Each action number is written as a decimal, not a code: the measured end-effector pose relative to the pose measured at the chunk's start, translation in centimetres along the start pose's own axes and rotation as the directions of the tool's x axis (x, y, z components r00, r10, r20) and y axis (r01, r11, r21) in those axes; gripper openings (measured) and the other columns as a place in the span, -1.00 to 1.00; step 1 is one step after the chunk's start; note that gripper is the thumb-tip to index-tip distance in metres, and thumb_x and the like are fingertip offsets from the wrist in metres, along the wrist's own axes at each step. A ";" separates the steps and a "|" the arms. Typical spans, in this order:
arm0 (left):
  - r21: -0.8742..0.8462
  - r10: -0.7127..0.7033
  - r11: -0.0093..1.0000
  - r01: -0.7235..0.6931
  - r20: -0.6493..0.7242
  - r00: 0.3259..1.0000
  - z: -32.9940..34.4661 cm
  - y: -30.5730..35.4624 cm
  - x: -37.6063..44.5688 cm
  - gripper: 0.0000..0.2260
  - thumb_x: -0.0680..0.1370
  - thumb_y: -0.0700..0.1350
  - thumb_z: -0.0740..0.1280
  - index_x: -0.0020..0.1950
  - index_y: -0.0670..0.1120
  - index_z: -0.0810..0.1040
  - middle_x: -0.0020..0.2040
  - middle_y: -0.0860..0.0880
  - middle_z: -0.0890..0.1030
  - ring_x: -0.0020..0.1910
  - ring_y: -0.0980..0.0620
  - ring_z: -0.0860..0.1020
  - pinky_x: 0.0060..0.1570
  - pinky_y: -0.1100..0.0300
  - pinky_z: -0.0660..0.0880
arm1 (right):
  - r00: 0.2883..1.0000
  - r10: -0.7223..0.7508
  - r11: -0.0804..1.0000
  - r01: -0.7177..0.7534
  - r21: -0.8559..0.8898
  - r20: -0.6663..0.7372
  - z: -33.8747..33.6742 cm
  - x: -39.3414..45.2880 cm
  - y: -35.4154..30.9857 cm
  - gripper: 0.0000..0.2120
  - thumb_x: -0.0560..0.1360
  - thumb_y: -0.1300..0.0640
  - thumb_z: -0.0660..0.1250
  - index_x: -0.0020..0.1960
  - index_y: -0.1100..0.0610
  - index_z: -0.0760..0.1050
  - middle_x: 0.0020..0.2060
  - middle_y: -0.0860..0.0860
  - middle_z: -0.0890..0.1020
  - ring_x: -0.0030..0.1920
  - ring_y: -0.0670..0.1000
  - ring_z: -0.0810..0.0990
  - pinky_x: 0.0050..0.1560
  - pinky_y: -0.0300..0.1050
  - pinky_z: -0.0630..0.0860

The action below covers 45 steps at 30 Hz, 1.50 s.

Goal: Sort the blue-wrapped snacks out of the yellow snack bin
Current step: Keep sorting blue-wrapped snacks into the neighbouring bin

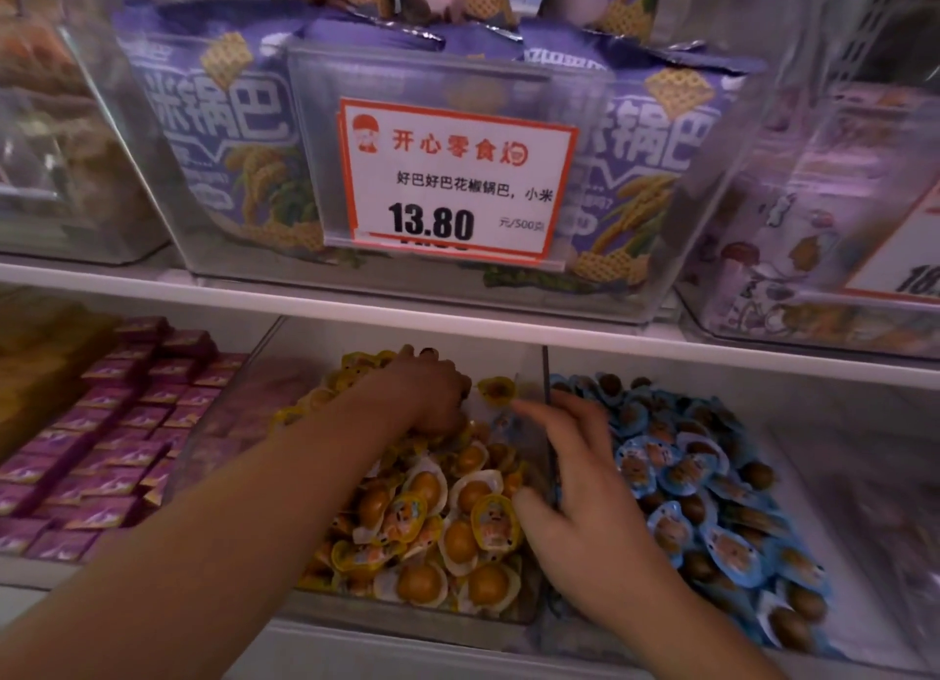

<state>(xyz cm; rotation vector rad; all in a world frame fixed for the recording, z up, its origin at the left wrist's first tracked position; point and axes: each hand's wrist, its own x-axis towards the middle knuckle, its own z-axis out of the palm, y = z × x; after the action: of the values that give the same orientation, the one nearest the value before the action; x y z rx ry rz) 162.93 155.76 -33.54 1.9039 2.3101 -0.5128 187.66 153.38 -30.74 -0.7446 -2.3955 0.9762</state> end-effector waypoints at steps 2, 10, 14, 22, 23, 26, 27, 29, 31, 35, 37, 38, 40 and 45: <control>0.031 0.008 0.999 -0.007 -0.034 0.999 -0.3 0.6 -0.2 -0.61 0.60 0.13 0.18 0.38 0.03 0.44 0.33 -0.09 0.48 0.28 -0.15 0.41 0.28 -0.12 0.27 | 1.000 -0.001 1.000 0.001 0.002 -0.002 0.0 0.0 0.0 -0.44 0.37 -0.12 0.18 0.34 -0.40 0.18 0.36 -0.33 0.09 0.19 -0.40 0.33 0.12 -0.52 0.28; -0.524 0.012 0.838 -0.152 -0.261 0.965 -1.6 3.1 -1.3 -0.77 0.63 -0.01 0.19 0.20 -0.05 0.52 0.18 -0.12 0.60 0.14 -0.13 0.55 0.11 0.02 0.48 | 1.000 0.012 1.000 -0.012 -0.004 -0.014 -0.1 0.0 -0.2 -0.41 0.32 -0.20 0.13 0.36 -0.36 0.21 0.38 -0.30 0.10 0.22 -0.29 0.37 0.24 -0.25 0.40; -0.208 0.128 0.970 -0.128 -0.011 0.992 -1.2 5.1 -0.6 -0.54 0.63 0.18 0.13 0.43 -0.05 0.36 0.35 -0.11 0.49 0.25 -0.15 0.50 0.16 0.00 0.39 | 1.000 0.024 1.000 -0.024 -0.004 -0.013 -0.1 0.0 -0.2 -0.41 0.36 -0.12 0.19 0.40 -0.28 0.26 0.39 -0.25 0.12 0.33 -0.13 0.36 0.27 -0.24 0.41; -0.359 -0.026 0.933 -0.018 -0.118 0.993 -1.0 2.4 -0.4 -0.71 0.59 0.10 0.24 0.23 -0.01 0.50 0.18 -0.12 0.60 0.12 -0.13 0.56 0.06 0.06 0.49 | 1.000 0.012 1.000 -0.012 0.011 -0.006 -0.3 -0.2 -0.4 -0.44 0.39 -0.10 0.21 0.38 -0.30 0.25 0.37 -0.30 0.10 0.30 -0.21 0.34 0.32 -0.22 0.39; -0.494 -0.100 0.869 0.004 -0.168 0.981 -1.2 1.7 -1.0 -0.74 0.60 0.10 0.25 0.17 -0.01 0.54 0.12 -0.11 0.62 0.07 -0.10 0.56 0.03 0.09 0.50 | 1.000 0.010 1.000 -0.010 0.014 -0.003 -0.3 -0.2 -0.4 -0.44 0.39 -0.12 0.20 0.38 -0.31 0.24 0.37 -0.31 0.09 0.31 -0.21 0.33 0.33 -0.20 0.39; -0.869 -0.407 0.492 0.052 -0.177 0.896 -2.7 0.0 -3.7 -0.80 0.57 0.07 0.32 -0.15 0.01 0.64 -0.25 0.08 0.67 -0.24 0.14 0.59 -0.23 0.25 0.47 | 1.000 0.002 1.000 -0.002 0.002 -0.003 -0.2 -0.1 -0.1 -0.43 0.38 -0.18 0.18 0.39 -0.32 0.22 0.37 -0.34 0.06 0.33 -0.22 0.29 0.35 -0.18 0.38; -0.926 -0.453 0.374 0.043 -0.142 0.880 -3.4 0.0 -5.0 -0.78 0.56 0.07 0.34 -0.22 0.01 0.64 -0.34 0.11 0.66 -0.34 0.21 0.57 -0.29 0.28 0.45 | 1.000 -0.005 1.000 0.005 0.000 -0.012 -0.2 0.0 -0.1 -0.44 0.39 -0.18 0.18 0.40 -0.30 0.24 0.37 -0.34 0.08 0.33 -0.23 0.28 0.35 -0.19 0.37; -0.978 -0.453 0.205 -0.044 -0.135 0.881 -4.9 1.0 -8.1 -0.75 0.59 0.02 0.32 -0.23 -0.01 0.66 -0.35 0.13 0.67 -0.40 0.24 0.57 -0.30 0.31 0.48 | 0.996 -0.017 0.999 0.021 0.049 -0.088 -0.3 0.2 -0.4 -0.52 0.44 -0.17 0.20 0.36 -0.25 0.31 0.35 -0.25 0.20 0.34 -0.23 0.29 0.37 -0.20 0.34; -0.975 -0.480 0.071 -0.211 -0.218 0.850 -5.7 3.2 -11.5 -0.77 0.63 -0.09 0.27 -0.17 -0.03 0.65 -0.34 0.11 0.68 -0.39 0.26 0.59 -0.34 0.41 0.47 | 0.956 -0.057 0.988 0.096 0.121 -0.288 -0.7 0.0 -1.2 -0.62 0.48 -0.10 0.23 0.30 -0.21 0.35 0.27 -0.15 0.35 0.30 -0.22 0.36 0.33 -0.22 0.34; -0.937 -0.491 -0.156 -0.312 -0.201 0.848 -6.0 8.8 -16.4 -0.79 0.61 -0.20 0.24 -0.04 -0.08 0.68 -0.21 0.04 0.72 -0.22 0.18 0.66 -0.26 0.39 0.52 | 0.898 -0.286 0.948 0.317 0.041 -0.334 -1.9 -1.8 -3.8 -0.50 0.56 -0.20 0.23 0.46 -0.11 0.28 0.32 -0.16 0.34 0.35 -0.10 0.40 0.28 -0.35 0.34; -0.929 -0.454 -0.276 -0.248 -0.101 0.885 -5.9 10.6 -17.6 -0.79 0.62 -0.15 0.24 -0.02 -0.05 0.68 -0.15 0.03 0.73 -0.13 0.13 0.69 -0.23 0.32 0.55 | 0.898 -0.394 0.919 0.381 -0.101 -0.196 -1.7 -3.0 -4.8 -0.45 0.57 -0.28 0.21 0.49 -0.10 0.27 0.37 -0.18 0.31 0.38 -0.14 0.37 0.30 -0.32 0.36; -0.917 -0.455 -0.332 -0.222 -0.050 0.889 -5.8 11.0 -18.1 -0.78 0.63 -0.13 0.24 -0.05 -0.03 0.68 -0.15 0.02 0.73 -0.13 0.10 0.69 -0.21 0.27 0.56 | 0.904 -0.398 0.915 0.379 -0.138 -0.154 -1.6 -3.5 -5.1 -0.45 0.57 -0.31 0.20 0.48 -0.11 0.28 0.37 -0.21 0.31 0.38 -0.17 0.36 0.31 -0.30 0.37; -0.906 -0.455 -0.367 -0.210 -0.022 0.890 -5.4 11.4 -18.9 -0.76 0.63 -0.13 0.23 -0.08 -0.02 0.69 -0.14 -0.01 0.73 -0.11 0.07 0.69 -0.17 0.20 0.55 | 0.920 -0.374 0.923 0.358 -0.138 -0.117 -1.7 -4.2 -5.3 -0.44 0.56 -0.35 0.18 0.47 -0.11 0.30 0.35 -0.25 0.31 0.36 -0.23 0.35 0.29 -0.30 0.38; -0.930 -0.427 -0.313 -0.194 -0.044 0.903 -4.3 11.5 -20.4 -0.76 0.62 -0.08 0.23 -0.02 0.06 0.70 -0.02 0.00 0.70 0.02 0.03 0.67 0.00 0.07 0.58 | 0.916 -0.394 0.907 0.374 -0.192 -0.076 -1.9 -5.1 -4.2 -0.56 0.63 -0.20 0.15 0.47 -0.11 0.27 0.36 -0.21 0.32 0.29 -0.21 0.42 0.24 -0.16 0.47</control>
<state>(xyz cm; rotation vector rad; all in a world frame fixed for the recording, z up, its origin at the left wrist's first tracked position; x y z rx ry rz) 178.95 139.99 -25.76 0.6602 1.6231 1.6247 191.38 148.59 -27.41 -0.3470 -2.4189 0.5538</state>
